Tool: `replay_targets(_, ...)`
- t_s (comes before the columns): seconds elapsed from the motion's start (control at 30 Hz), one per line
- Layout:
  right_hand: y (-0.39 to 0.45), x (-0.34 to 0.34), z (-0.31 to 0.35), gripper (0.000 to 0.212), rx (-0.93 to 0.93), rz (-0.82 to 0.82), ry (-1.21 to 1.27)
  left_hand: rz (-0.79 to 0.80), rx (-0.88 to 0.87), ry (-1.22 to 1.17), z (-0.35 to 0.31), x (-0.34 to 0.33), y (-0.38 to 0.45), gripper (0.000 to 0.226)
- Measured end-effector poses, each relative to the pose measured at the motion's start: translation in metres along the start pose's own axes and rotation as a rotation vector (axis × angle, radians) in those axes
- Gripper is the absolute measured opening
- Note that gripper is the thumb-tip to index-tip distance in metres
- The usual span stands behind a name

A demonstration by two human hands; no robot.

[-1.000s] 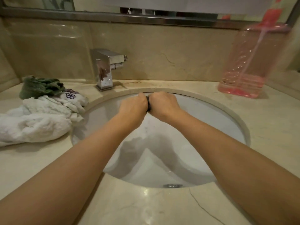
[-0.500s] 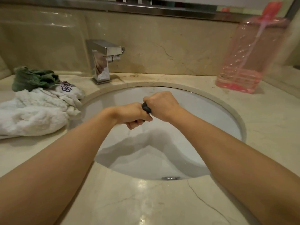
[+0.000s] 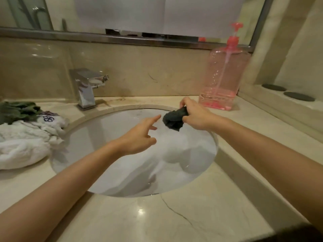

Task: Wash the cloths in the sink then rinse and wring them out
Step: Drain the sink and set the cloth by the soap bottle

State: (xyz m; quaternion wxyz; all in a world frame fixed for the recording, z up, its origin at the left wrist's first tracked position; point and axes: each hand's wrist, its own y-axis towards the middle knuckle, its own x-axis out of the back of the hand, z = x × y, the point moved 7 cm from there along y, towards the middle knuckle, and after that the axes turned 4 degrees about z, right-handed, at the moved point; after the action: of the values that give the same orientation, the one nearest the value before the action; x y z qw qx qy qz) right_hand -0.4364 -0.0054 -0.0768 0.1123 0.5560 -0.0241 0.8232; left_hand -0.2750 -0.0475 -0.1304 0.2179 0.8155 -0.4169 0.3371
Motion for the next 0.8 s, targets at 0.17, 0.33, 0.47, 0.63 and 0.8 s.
replay_targets(0.17,-0.020,0.041,-0.077,0.028,-0.281,-0.242,0.075,0.208,-0.022,0.327,-0.034,-0.038,0.013,0.059)
replay_targets(0.33,-0.042,0.044,-0.103,0.029,-0.480,-0.348,-0.105,0.327,-0.062,0.542,-0.066,-0.062,0.028,0.048)
replay_targets(0.47,-0.048,0.047,-0.086,0.044,-0.477,-0.305,-0.381,0.384,-0.069,0.668,-0.079,-0.066,0.025,0.040)
replay_targets(0.63,-0.051,0.037,-0.025,0.036,-0.203,-0.309,-0.312,0.401,-0.048,0.773,-0.083,-0.052,0.006,0.037)
replay_targets(0.8,-0.047,-0.003,0.041,0.030,0.042,-0.075,-0.196,0.349,0.056,0.763,-0.068,-0.012,-0.033,0.036)
